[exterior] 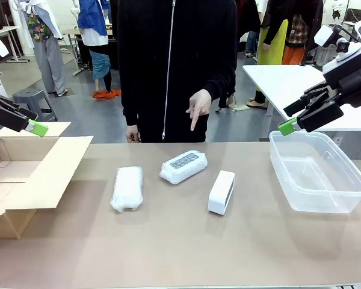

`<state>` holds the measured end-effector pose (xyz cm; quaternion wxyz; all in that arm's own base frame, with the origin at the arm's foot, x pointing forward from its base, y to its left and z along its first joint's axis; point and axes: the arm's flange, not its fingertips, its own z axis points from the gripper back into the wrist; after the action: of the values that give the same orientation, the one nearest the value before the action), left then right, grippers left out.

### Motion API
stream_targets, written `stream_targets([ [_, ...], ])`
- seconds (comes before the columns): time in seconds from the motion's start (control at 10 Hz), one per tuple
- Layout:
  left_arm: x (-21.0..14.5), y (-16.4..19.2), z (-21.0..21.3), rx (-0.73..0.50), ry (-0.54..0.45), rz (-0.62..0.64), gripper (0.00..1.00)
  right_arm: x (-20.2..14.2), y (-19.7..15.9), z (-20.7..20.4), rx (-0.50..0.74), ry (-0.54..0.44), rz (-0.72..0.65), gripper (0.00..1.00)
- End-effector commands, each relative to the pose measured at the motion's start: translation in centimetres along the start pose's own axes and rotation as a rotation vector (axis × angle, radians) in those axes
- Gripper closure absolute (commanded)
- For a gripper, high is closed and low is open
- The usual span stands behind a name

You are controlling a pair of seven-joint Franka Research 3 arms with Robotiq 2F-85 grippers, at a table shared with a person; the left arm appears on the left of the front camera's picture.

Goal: Separate and place wrapped and unwrapped clocks.
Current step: Pick up the Digital clock indicated by the person.

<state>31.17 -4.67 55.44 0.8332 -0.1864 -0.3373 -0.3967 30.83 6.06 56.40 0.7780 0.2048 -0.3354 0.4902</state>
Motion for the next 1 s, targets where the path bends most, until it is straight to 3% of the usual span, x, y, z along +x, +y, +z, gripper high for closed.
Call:
stream_targets([
  [0.0, -0.1, 0.1, 0.0, 0.0, 0.003, -0.007, 0.0, 0.0, -0.2, -0.3, 0.017, -0.01, 0.003, 0.0],
  [0.2, 0.0, 0.0, 0.0, 0.0, 0.0, 0.0, 0.0, 0.0, -0.2, -0.3, 0.017, -0.01, 0.003, 0.0],
  [0.3, 2.4, -1.3, -1.8, -0.034, 0.025, -0.01, 0.0, 0.0, -0.2, -0.3, 0.017, -0.01, 0.003, 0.0],
  [0.7, 10.4, -5.5, -12.0, -0.092, 0.233, -0.054, 0.0, 0.0, -0.2, -0.3, 0.017, -0.01, 0.003, 0.0],
  [0.9, 13.5, -8.3, -18.3, -0.119, 0.319, -0.2, 0.0, 0.0, -0.2, -0.3, 0.017, -0.01, 0.003, 0.0],
])
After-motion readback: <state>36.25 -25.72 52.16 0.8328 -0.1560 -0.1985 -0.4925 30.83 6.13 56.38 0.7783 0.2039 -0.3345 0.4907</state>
